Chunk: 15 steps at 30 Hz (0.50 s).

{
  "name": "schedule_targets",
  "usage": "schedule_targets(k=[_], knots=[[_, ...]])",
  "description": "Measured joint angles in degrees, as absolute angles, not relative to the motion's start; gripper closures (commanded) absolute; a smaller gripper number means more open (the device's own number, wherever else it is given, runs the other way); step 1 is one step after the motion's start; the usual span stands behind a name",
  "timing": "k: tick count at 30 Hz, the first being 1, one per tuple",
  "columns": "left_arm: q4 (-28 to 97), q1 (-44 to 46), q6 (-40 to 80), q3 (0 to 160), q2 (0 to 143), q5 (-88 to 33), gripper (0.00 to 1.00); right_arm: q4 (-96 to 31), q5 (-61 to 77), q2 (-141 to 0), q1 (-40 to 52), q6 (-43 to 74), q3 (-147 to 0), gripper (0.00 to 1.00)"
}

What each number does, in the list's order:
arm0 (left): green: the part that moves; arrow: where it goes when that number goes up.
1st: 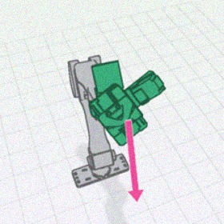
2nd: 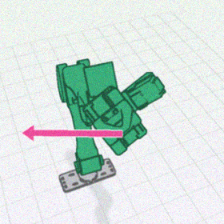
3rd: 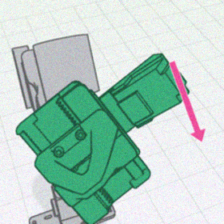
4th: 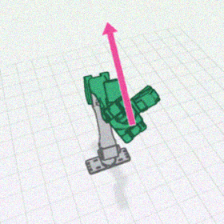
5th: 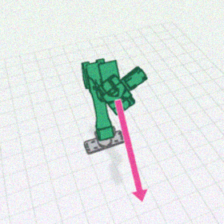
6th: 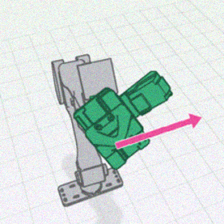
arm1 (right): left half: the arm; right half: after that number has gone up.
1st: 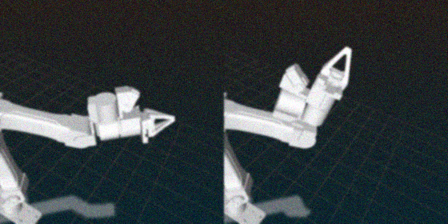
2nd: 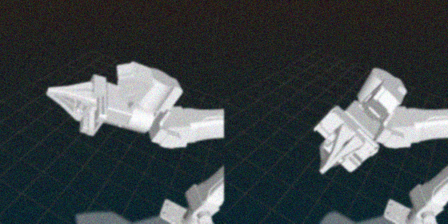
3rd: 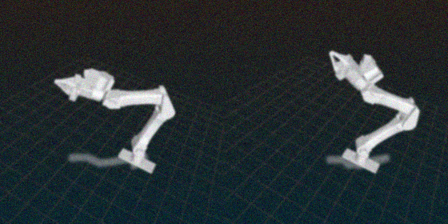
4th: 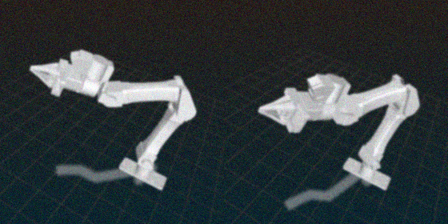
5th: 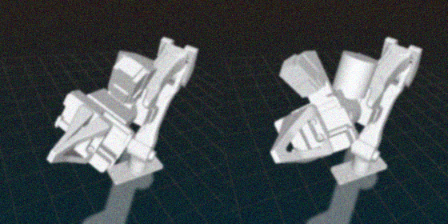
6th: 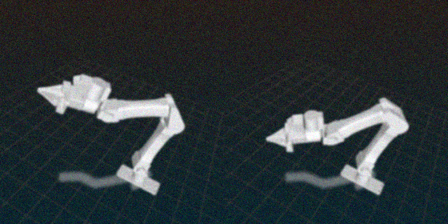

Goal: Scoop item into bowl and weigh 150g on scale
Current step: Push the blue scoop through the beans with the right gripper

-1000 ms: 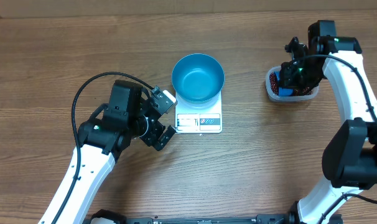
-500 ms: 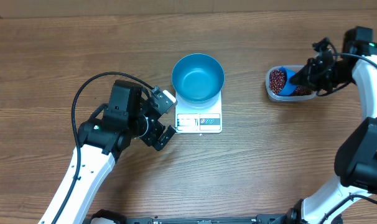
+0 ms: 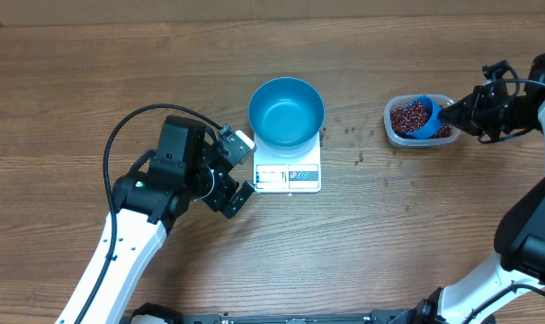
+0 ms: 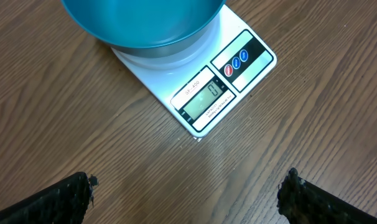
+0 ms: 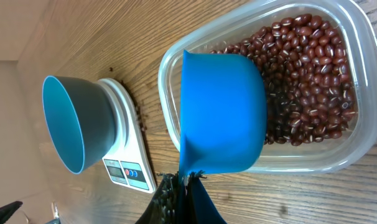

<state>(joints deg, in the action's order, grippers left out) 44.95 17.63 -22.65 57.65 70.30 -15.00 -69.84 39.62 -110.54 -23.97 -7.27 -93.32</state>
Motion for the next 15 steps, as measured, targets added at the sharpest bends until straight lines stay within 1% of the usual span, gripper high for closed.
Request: schedule_targets(k=[15], knots=[[44.95, 17.63, -22.68, 57.65, 70.3, -15.0, 0.0, -68.55, 38.76, -110.54, -23.97, -7.22, -93.3, 0.96]])
